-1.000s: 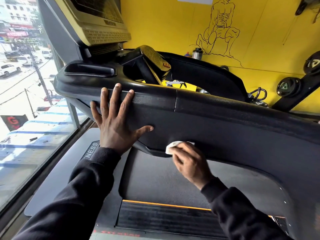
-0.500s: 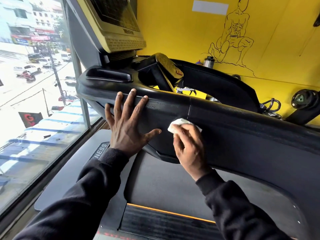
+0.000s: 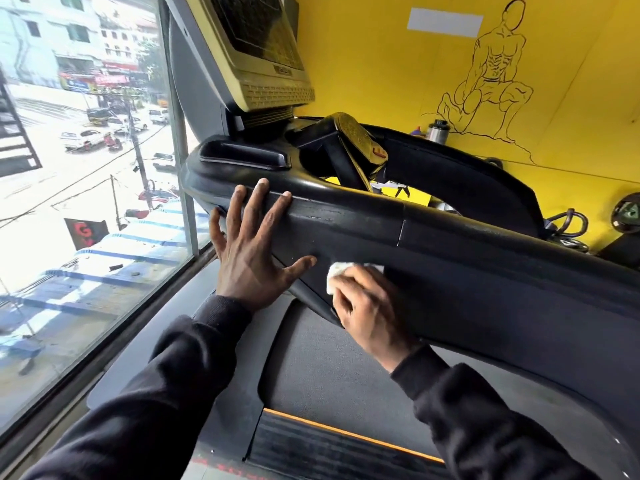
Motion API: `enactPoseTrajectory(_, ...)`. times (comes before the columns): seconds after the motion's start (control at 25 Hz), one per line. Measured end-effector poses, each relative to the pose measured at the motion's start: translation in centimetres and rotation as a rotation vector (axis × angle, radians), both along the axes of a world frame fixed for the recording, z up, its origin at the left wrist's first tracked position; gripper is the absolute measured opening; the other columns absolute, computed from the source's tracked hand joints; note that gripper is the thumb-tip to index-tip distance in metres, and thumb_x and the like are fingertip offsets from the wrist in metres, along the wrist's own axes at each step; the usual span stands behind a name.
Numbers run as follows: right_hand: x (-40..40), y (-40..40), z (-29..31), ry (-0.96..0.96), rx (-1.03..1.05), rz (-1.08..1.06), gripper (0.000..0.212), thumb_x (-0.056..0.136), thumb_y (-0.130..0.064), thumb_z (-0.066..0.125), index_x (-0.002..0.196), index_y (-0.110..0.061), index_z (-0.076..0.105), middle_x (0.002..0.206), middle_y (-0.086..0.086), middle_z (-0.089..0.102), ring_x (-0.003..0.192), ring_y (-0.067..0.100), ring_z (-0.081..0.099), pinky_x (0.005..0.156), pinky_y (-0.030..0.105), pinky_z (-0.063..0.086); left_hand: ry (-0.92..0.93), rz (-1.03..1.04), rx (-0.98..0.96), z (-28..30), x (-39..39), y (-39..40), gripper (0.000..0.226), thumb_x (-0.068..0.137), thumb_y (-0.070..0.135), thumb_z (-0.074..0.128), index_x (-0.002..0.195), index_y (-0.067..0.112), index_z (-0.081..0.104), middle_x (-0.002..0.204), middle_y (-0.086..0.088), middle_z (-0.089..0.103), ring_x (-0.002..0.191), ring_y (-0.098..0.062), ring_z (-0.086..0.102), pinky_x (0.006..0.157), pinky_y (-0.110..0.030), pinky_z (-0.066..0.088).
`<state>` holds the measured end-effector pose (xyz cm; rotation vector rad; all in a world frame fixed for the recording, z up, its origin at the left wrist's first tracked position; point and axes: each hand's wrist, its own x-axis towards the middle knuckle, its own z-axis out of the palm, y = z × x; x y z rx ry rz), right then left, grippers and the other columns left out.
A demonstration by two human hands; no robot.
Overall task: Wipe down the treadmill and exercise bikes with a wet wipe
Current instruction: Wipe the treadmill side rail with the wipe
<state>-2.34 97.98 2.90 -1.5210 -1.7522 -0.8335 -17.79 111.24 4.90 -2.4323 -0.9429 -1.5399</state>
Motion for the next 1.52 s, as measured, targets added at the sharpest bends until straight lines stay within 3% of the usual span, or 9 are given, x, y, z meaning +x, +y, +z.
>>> enactPoseTrajectory(0.08, -0.7, 1.2, 1.1, 0.089, 0.080, -0.061, 0.019, 0.084, -0.002, 0.060, 0.099, -0.009, 0.070, 0.100, 0.006, 0.063, 0.093, 0.023, 0.058, 0.085, 0.034, 0.050, 0.007, -0.005, -0.005, -0.1, -0.2, 0.2, 0.094, 0.071, 0.072, 0.062, 0.149, 0.028, 0.037, 0.162, -0.004, 0.022, 0.150, -0.031, 0.013, 0.114, -0.062, 0.011)
enactPoseTrajectory(0.2, -1.5, 1.1, 0.0, -0.043, -0.010, -0.008, 0.030, 0.085, -0.002, 0.059, 0.114, -0.006, 0.068, 0.110, 0.006, 0.064, 0.100, 0.024, 0.060, 0.090, 0.036, 0.050, 0.036, -0.016, -0.002, 0.0, -0.4, 0.1, 0.092, 0.070, 0.067, 0.061, 0.150, 0.030, 0.034, 0.163, -0.004, 0.020, 0.151, -0.030, 0.011, 0.114, -0.061, 0.012)
enactPoseTrajectory(0.32, -0.5, 0.6, 0.8, -0.092, -0.017, 0.022, 0.023, 0.083, -0.001, 0.062, 0.103, -0.009, 0.071, 0.101, 0.004, 0.064, 0.094, 0.020, 0.058, 0.084, 0.034, 0.051, 0.028, -0.052, 0.014, -0.1, -1.3, 0.4, 0.087, 0.072, 0.056, 0.061, 0.150, 0.028, 0.035, 0.163, -0.006, 0.021, 0.151, -0.032, 0.013, 0.113, -0.062, 0.018)
enactPoseTrajectory(0.48, -0.8, 1.3, 1.7, -0.095, -0.008, -0.022, 0.032, 0.085, 0.000, 0.060, 0.115, -0.007, 0.067, 0.108, 0.007, 0.061, 0.099, 0.020, 0.055, 0.091, 0.030, 0.048, -0.066, -0.042, -0.030, -1.3, -1.4, 0.5, 0.085, 0.075, 0.053, 0.062, 0.150, 0.024, 0.034, 0.163, -0.011, 0.018, 0.150, -0.034, 0.012, 0.113, -0.062, 0.022)
enactPoseTrajectory(0.68, 0.2, 0.4, -0.7, -0.175, -0.110, 0.065, 0.017, 0.085, -0.005, 0.052, 0.086, -0.012, 0.067, 0.098, -0.002, 0.065, 0.083, 0.019, 0.059, 0.075, 0.035, 0.052, -0.101, -0.020, -0.040, -1.5, -2.2, 1.5, 0.084, 0.075, 0.047, 0.064, 0.150, 0.024, 0.034, 0.162, -0.013, 0.017, 0.150, -0.036, 0.011, 0.115, -0.059, 0.020)
enactPoseTrajectory(0.92, -3.9, 4.3, 1.0, -0.219, -0.088, 0.047, 0.032, 0.093, -0.006, 0.044, 0.118, -0.006, 0.065, 0.117, 0.005, 0.062, 0.099, 0.024, 0.056, 0.087, 0.036, 0.047, -0.107, -0.045, -0.030, -1.5, -2.5, 1.8, 0.085, 0.068, 0.023, 0.070, 0.147, 0.020, 0.040, 0.160, -0.012, 0.024, 0.148, -0.039, 0.018, 0.117, -0.055, 0.022)
enactPoseTrajectory(1.12, -1.4, 3.2, 0.1, -0.257, -0.073, 0.150, 0.022, 0.088, 0.003, 0.057, 0.103, -0.005, 0.070, 0.112, 0.003, 0.067, 0.095, 0.023, 0.059, 0.087, 0.035, 0.050, -0.047, -0.029, -0.053, -1.4, -3.9, 2.4, 0.083, 0.069, 0.024, 0.065, 0.148, 0.022, 0.042, 0.161, -0.009, 0.021, 0.148, -0.037, 0.016, 0.117, -0.054, 0.023)
enactPoseTrajectory(1.32, -4.6, 6.2, 2.5, -0.246, -0.094, 0.100, 0.035, 0.097, -0.004, 0.039, 0.123, -0.003, 0.063, 0.122, 0.006, 0.062, 0.104, 0.025, 0.056, 0.094, 0.036, 0.046, -0.132, -0.054, -0.049, -1.3, -3.1, 2.3, 0.083, 0.067, 0.015, 0.073, 0.145, 0.017, 0.044, 0.158, -0.015, 0.026, 0.146, -0.039, 0.021, 0.117, -0.055, 0.023)
enactPoseTrajectory(1.52, -2.0, 3.9, 2.1, -0.201, -0.048, 0.194, 0.021, 0.085, 0.007, 0.053, 0.090, -0.006, 0.069, 0.106, 0.002, 0.066, 0.092, 0.022, 0.057, 0.082, 0.036, 0.051, -0.211, 0.006, -0.181, -1.3, -4.0, 2.0, 0.083, 0.066, 0.032, 0.052, 0.146, 0.014, 0.037, 0.156, -0.013, 0.025, 0.144, -0.030, 0.028, 0.107, -0.060, 0.033)
